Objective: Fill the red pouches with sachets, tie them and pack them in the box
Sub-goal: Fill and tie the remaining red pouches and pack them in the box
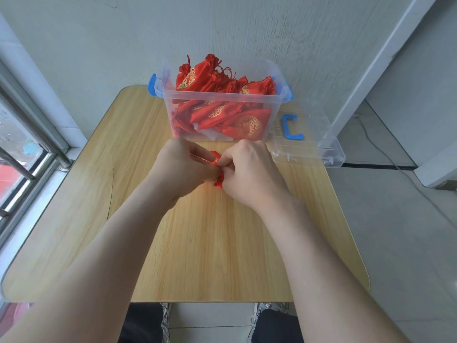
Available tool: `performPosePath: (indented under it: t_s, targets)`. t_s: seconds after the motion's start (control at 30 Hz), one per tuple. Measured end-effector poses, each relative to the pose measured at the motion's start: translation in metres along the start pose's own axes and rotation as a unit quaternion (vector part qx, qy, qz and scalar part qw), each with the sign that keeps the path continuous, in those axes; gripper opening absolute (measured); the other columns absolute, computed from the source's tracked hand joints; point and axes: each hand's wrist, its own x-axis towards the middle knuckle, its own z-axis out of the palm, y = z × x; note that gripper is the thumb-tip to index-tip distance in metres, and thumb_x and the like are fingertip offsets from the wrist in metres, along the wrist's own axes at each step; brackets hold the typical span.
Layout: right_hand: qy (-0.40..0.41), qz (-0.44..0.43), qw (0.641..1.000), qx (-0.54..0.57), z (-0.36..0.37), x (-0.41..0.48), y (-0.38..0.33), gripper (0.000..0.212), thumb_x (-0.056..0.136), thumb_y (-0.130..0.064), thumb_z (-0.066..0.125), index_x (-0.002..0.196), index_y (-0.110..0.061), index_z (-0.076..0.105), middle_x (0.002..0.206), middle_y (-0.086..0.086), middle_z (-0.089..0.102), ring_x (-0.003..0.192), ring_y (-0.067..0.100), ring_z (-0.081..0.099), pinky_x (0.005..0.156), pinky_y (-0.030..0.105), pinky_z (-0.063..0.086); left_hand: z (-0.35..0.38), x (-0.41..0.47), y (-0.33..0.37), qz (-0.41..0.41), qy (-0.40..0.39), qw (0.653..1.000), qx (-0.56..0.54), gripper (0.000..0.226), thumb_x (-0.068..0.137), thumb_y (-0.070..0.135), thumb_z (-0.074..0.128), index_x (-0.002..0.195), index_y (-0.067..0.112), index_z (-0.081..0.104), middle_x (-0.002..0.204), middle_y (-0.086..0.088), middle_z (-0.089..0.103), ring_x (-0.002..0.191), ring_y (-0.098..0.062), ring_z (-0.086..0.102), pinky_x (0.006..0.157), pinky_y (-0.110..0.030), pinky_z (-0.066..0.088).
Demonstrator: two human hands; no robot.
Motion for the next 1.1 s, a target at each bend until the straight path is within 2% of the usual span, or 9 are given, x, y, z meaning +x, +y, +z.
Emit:
performPosePath:
  t_s: [0.1,0.17,0.27,0.4,0.57,0.73,0.87,0.97,1.1]
  targets:
    - [-0.008,0.067,0.996,0.05,0.0,0.001,-0.001,0.018,0.077,-0.012,0.07,0.074,-0.023,0.084,0.068,-0.002,0.072,0.068,0.022,0.07,0.062,0.036,0.062,0.003,-0.001,-0.001,0.089,0.049,0.987,0.122,0.018,0.076,0.012,0.084,0.09,0.021,0.077,0.073,0.008,0.078,0.079,-0.007,0.076,0.072,-0.03,0.061]
    - [-0.021,0.121,0.989,0.083,-0.004,0.002,0.0,0.015,0.078,-0.014,0.073,0.077,-0.024,0.084,0.073,-0.005,0.075,0.074,0.015,0.072,0.063,0.03,0.062,0.004,-0.001,-0.002,0.146,0.066,0.971,0.175,0.016,0.077,0.013,0.082,0.089,0.023,0.077,0.075,0.012,0.076,0.078,-0.004,0.074,0.077,-0.033,0.062]
    - [-0.042,0.199,0.964,0.173,-0.008,0.003,0.004,0.014,0.079,-0.014,0.074,0.078,-0.023,0.085,0.074,-0.009,0.077,0.074,0.01,0.07,0.058,0.022,0.053,0.005,-0.001,-0.003,0.213,0.068,0.954,0.2,0.018,0.08,0.01,0.078,0.091,0.024,0.075,0.082,0.016,0.074,0.08,-0.004,0.072,0.078,-0.04,0.062]
    - [-0.07,0.285,0.91,0.292,-0.011,0.005,0.007,0.016,0.077,-0.01,0.072,0.086,-0.002,0.082,0.068,0.002,0.067,0.068,0.017,0.059,0.067,0.034,0.047,0.007,0.0,-0.005,0.264,0.053,0.94,0.209,0.021,0.085,0.009,0.074,0.099,0.024,0.071,0.09,0.014,0.075,0.083,-0.005,0.072,0.079,-0.04,0.061]
    - [-0.089,0.352,0.833,0.418,-0.015,0.005,0.01,0.022,0.081,-0.001,0.073,0.102,0.006,0.078,0.071,0.007,0.068,0.063,0.016,0.058,0.061,0.029,0.046,0.004,0.001,-0.002,0.28,0.034,0.943,0.179,0.021,0.082,0.006,0.075,0.099,0.018,0.069,0.088,0.011,0.075,0.08,-0.001,0.071,0.077,-0.024,0.058]
    - [-0.121,0.367,0.774,0.502,-0.016,0.007,0.011,0.005,0.085,-0.003,0.071,0.088,-0.007,0.072,0.07,0.006,0.064,0.059,0.013,0.057,0.057,0.026,0.045,0.0,0.0,0.0,0.273,0.052,0.95,0.145,0.025,0.078,0.008,0.08,0.095,0.019,0.065,0.088,0.01,0.074,0.079,-0.004,0.073,0.074,-0.022,0.058]
    - [-0.14,0.369,0.726,0.563,-0.02,0.007,0.01,0.007,0.09,-0.003,0.069,0.084,-0.007,0.071,0.07,0.005,0.061,0.06,0.013,0.055,0.059,0.025,0.044,-0.002,-0.002,0.002,0.266,0.089,0.953,0.114,0.024,0.082,0.011,0.084,0.091,0.02,0.064,0.094,0.008,0.072,0.077,0.001,0.074,0.069,-0.015,0.055]
    - [-0.144,0.363,0.709,0.588,-0.02,0.007,0.008,0.006,0.091,-0.002,0.07,0.088,-0.006,0.072,0.073,0.005,0.062,0.061,0.012,0.055,0.059,0.024,0.045,-0.002,-0.003,0.002,0.264,0.095,0.954,0.103,0.019,0.084,0.002,0.081,0.081,0.019,0.072,0.078,0.01,0.077,0.072,0.003,0.074,0.069,-0.009,0.053]
    - [-0.142,0.361,0.7,0.6,-0.019,0.007,0.008,0.007,0.093,-0.001,0.071,0.089,-0.007,0.073,0.073,0.004,0.063,0.061,0.012,0.056,0.061,0.024,0.046,-0.005,-0.001,0.0,0.263,0.087,0.956,0.096,0.015,0.088,0.005,0.08,0.085,0.019,0.077,0.077,0.012,0.078,0.071,0.003,0.075,0.075,-0.019,0.061]
